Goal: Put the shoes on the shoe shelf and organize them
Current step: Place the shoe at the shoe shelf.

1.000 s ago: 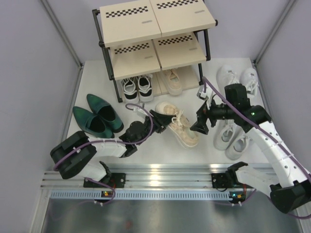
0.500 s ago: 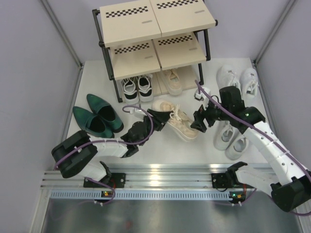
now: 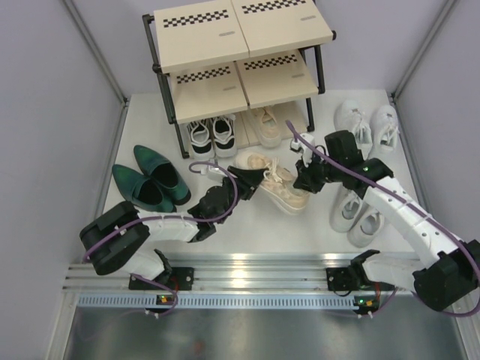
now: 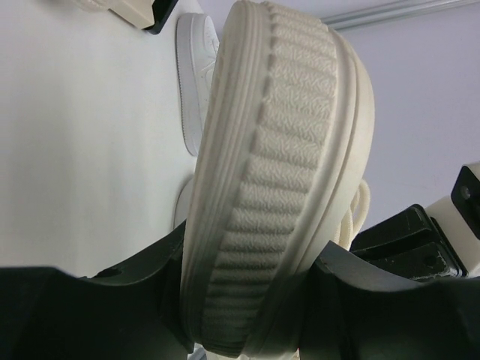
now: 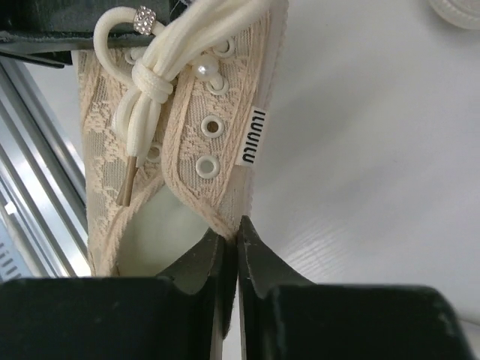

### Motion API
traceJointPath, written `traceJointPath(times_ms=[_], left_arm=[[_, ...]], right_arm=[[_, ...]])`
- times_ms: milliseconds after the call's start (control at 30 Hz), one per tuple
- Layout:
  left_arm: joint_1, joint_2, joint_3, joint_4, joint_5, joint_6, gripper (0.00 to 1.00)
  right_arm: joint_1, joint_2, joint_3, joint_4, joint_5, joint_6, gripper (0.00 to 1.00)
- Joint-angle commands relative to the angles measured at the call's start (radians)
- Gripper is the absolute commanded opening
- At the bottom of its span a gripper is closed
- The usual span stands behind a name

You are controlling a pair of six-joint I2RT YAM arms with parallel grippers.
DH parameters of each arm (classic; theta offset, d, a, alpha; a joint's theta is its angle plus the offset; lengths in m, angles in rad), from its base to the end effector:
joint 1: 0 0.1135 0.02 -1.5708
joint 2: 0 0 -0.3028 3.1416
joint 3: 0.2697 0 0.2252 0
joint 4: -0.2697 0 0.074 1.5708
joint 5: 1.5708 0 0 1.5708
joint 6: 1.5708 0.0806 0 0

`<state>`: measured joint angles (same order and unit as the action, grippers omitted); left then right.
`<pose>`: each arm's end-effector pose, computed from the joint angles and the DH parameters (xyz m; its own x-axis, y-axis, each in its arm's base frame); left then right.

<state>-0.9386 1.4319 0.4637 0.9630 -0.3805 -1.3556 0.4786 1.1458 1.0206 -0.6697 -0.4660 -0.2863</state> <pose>0.2011 -0.2238 0.2678 -0.5180 -0.8278 -0.2154 0.1101 0.1852 -0.9765 0.1788 0.1336 0.3176 -0.4127 -0.4984 -0.7624 -0.8416 0.5289 0.1099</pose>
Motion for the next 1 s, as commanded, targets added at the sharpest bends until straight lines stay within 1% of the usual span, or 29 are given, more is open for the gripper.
traceJointPath(times_ms=[0, 67, 100, 133, 167, 200, 233, 267, 300, 333, 400, 433, 500, 533, 567, 600, 633, 667, 700, 733, 800, 833, 900, 967], left_arm=[[-0.005, -0.036, 0.039, 0.141, -0.029, -0.027, 0.0], [-0.006, -0.041, 0.035, 0.14, -0.028, -0.019, 0.01], [-0.006, -0.041, 0.03, 0.138, -0.023, -0.016, 0.1], [-0.005, -0.045, 0.017, 0.129, -0.015, -0.011, 0.36], [-0.005, -0.065, 0.004, 0.115, -0.012, -0.013, 0.52], [-0.005, -0.083, -0.006, 0.093, -0.009, -0.007, 0.65], [-0.005, -0.108, -0.031, 0.016, -0.014, 0.004, 0.75], [-0.003, -0.17, -0.043, -0.031, -0.02, 0.038, 0.88], [-0.005, -0.21, -0.056, -0.093, -0.027, 0.056, 0.91], [-0.005, -0.296, -0.084, -0.187, -0.055, 0.1, 0.94], [-0.003, -0.391, -0.117, -0.283, -0.076, 0.151, 0.95], [-0.003, -0.5, -0.14, -0.405, -0.105, 0.189, 0.97], [-0.003, -0.612, -0.149, -0.527, -0.126, 0.246, 0.97], [-0.003, -0.722, -0.152, -0.6, -0.135, 0.281, 0.98], [-0.003, -0.776, -0.16, -0.704, -0.141, 0.302, 0.98], [-0.003, -0.83, -0.163, -0.76, -0.14, 0.325, 0.98], [-0.003, -0.929, -0.165, -0.815, -0.143, 0.346, 0.98], [-0.003, -0.979, -0.163, -0.87, -0.141, 0.355, 0.98], [-0.003, -1.025, -0.162, -0.958, -0.136, 0.389, 0.98], [-0.003, -1.11, -0.16, -1.025, -0.133, 0.395, 0.98], [-0.003, -1.189, -0.161, -1.149, -0.123, 0.401, 0.97], [-0.003, -1.258, -0.163, -1.179, -0.114, 0.426, 0.97], [-0.003, -1.315, -0.165, -1.254, -0.095, 0.443, 0.98], [-0.003, -1.372, -0.163, -1.294, -0.089, 0.466, 0.98]], right_arm=[[0.011, -0.017, 0.045, 0.042, 0.032, 0.006, 0.0], [0.009, -0.04, 0.059, 0.042, 0.033, 0.004, 0.0], [0.009, -0.047, 0.062, 0.042, 0.033, 0.003, 0.0], [0.005, -0.063, 0.065, 0.041, 0.032, 0.001, 0.0], [-0.014, -0.067, 0.071, 0.038, 0.035, 0.001, 0.0], [-0.027, -0.073, 0.073, 0.035, 0.035, 0.002, 0.0], [-0.044, -0.083, 0.075, 0.029, 0.035, 0.001, 0.0], [-0.085, -0.087, 0.07, 0.025, 0.032, 0.001, 0.0], [-0.103, -0.093, 0.067, 0.019, 0.029, 0.001, 0.0], [-0.145, -0.103, 0.056, 0.018, 0.024, -0.002, 0.0], [-0.187, -0.122, 0.044, 0.018, 0.026, -0.017, 0.0], [-0.221, -0.13, 0.036, 0.016, 0.03, -0.033, 0.0], [-0.254, -0.136, 0.032, 0.025, 0.032, -0.042, 0.0], [-0.273, -0.135, 0.03, 0.035, 0.035, -0.042, 0.0], [-0.302, -0.133, 0.032, 0.041, 0.035, -0.043, 0.0], [-0.316, -0.127, 0.032, 0.048, 0.041, -0.037, 0.0], [-0.328, -0.112, 0.032, 0.058, 0.056, -0.021, 0.0], [-0.349, -0.106, 0.03, 0.085, 0.061, -0.01, 0.0], [-0.36, -0.092, 0.027, 0.099, 0.069, 0.005, 0.0], [-0.371, -0.084, 0.021, 0.119, 0.091, 0.034, 0.0], [-0.382, -0.061, 0.016, 0.172, 0.11, 0.053, 0.0], [-0.382, -0.049, 0.018, 0.189, 0.125, 0.071, 0.0], [-0.382, -0.006, 0.029, 0.231, 0.145, 0.096, 0.0], [-0.382, 0.023, 0.05, 0.258, 0.176, 0.133, 0.0]])
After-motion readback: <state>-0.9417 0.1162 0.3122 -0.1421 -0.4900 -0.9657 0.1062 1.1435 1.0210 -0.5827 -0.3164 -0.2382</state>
